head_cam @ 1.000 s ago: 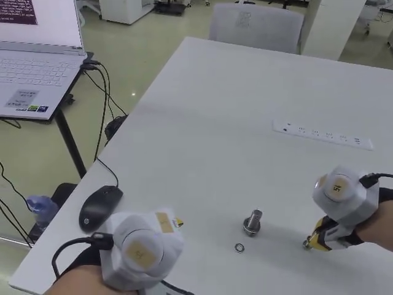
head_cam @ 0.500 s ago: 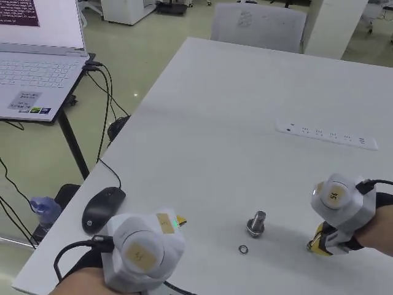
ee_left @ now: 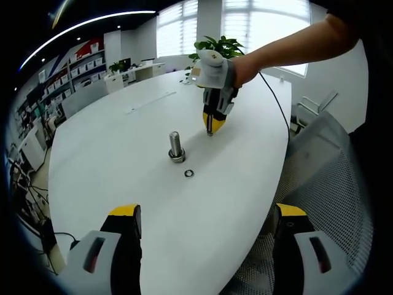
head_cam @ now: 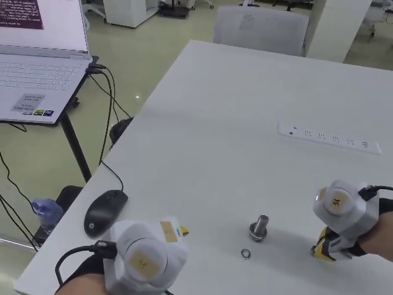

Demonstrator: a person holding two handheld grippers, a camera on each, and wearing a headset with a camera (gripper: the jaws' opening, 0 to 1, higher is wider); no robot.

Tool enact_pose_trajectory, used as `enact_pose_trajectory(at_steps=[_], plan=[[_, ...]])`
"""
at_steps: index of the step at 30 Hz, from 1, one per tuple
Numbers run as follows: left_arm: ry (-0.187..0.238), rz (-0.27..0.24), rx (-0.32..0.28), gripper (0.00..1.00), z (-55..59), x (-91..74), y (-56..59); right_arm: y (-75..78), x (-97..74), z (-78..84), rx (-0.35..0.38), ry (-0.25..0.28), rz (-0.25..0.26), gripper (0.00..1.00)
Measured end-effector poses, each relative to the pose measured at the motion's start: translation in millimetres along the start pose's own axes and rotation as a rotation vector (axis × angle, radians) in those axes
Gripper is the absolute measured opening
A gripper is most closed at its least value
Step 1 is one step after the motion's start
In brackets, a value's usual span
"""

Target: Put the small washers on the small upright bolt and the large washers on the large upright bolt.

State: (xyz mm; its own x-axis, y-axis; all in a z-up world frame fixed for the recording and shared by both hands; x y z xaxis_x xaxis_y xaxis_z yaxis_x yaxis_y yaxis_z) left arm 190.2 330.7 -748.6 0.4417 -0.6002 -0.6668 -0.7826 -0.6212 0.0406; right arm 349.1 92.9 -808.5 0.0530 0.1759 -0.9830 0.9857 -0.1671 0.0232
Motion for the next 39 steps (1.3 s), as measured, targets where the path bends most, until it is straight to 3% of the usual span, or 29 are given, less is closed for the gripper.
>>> enact_pose_trajectory(at_steps=[19, 39], plan=[[-0.011, 0.007, -0.003, 0.86, 4.3, -3.7, 1.6, 1.5, -1.0, -3.2, -0.015, 0.003, 0.016, 0.18], [0.010, -0.003, 0.001, 0.87, 0.9, -7.7, 0.2, 0.3, -18.2, -17.4, -0.031, 0.057, 0.016, 0.26]])
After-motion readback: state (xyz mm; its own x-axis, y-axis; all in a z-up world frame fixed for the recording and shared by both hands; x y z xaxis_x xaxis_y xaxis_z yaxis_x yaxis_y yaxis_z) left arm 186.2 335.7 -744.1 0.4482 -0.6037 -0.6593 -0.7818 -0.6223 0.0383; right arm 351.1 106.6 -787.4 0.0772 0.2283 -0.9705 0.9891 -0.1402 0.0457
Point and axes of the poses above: the centre of the closed fingertips' face, and the gripper's own axes: x roughly forward along the fingers, y roughly to its right, z roughly out of its underside, the point moved 6 cm from there along -x, roughly backward along the fingers
